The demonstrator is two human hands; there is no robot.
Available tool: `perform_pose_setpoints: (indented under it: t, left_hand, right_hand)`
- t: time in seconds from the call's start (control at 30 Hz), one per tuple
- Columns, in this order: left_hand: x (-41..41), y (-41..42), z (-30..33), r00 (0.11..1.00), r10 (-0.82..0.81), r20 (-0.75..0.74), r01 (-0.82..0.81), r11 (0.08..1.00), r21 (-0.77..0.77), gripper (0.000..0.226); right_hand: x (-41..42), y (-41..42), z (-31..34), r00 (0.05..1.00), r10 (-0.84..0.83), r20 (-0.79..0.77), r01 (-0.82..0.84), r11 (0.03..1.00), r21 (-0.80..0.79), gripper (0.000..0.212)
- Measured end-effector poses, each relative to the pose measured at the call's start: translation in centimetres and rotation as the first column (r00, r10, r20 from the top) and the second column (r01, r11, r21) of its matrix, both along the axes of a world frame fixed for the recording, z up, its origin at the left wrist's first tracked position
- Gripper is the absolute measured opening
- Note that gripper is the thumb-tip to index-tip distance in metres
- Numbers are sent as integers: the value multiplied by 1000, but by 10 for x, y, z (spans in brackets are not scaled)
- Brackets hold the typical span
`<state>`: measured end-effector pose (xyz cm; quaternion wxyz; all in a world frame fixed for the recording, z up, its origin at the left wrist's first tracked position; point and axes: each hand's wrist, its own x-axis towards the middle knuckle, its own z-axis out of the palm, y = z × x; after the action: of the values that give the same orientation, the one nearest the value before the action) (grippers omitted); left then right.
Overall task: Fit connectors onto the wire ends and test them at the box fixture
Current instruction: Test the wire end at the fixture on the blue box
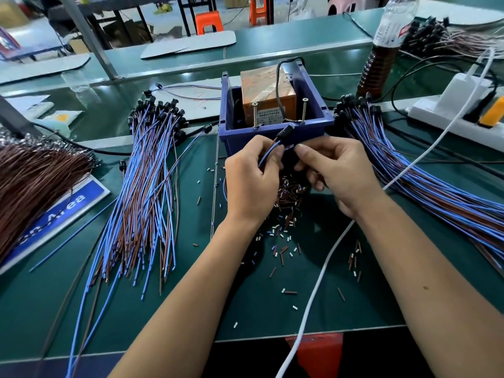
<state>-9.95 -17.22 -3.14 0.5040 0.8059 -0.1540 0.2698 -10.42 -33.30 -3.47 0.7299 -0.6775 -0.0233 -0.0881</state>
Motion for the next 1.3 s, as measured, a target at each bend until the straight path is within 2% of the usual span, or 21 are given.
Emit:
perform_pose_setpoints:
  t: [0.4,0.57,0.67,0.73,0.83,0.93,1.07,1.13,1.27,1.3]
  left_hand:
    - [-3,-1,1,996,-87,-19,86,995,-53,17]
    - [-6,-4,2,999,-48,16,49,996,-81,19]
    - [-5,-2,4,999,36,20,-33,989,-143,22]
    - [-4,0,4,997,75,10,-71,976,-207,23]
    - [-7,-5,5,998,59,-4,-59,966,-251,24]
    - [-11,-11,4,999,37,-22,-41,958,-285,22]
    - [-12,-13,3,1000,13,-20,-18,961,-277,19]
    - [-13,-13,2,1000,0,-19,-5,964,-264,18]
    - [-15,-14,3,1000,-4,-11,1,963,-270,20]
    - [-15,-14,3,1000,7,3,-6,962,-274,21]
  right_hand:
    - [-5,6,1,999,29,35,-33,994,105,7]
    - [-7,7,6,997,50,60,-58,988,144,9]
    - [-6,-3,9,995,-56,79,37,973,229,13]
    - [-5,-5,9,992,-93,90,72,973,221,10]
    - [-10,11,5,996,-6,84,-6,990,141,1]
    - [-12,27,4,996,26,86,-41,983,178,10]
    - [-12,29,5,998,-15,59,-2,959,283,8]
    - [-12,30,6,999,-17,51,0,949,316,16]
    - [-13,30,10,997,-30,65,8,951,308,3]
    - [-13,30,10,996,-45,77,19,952,305,7]
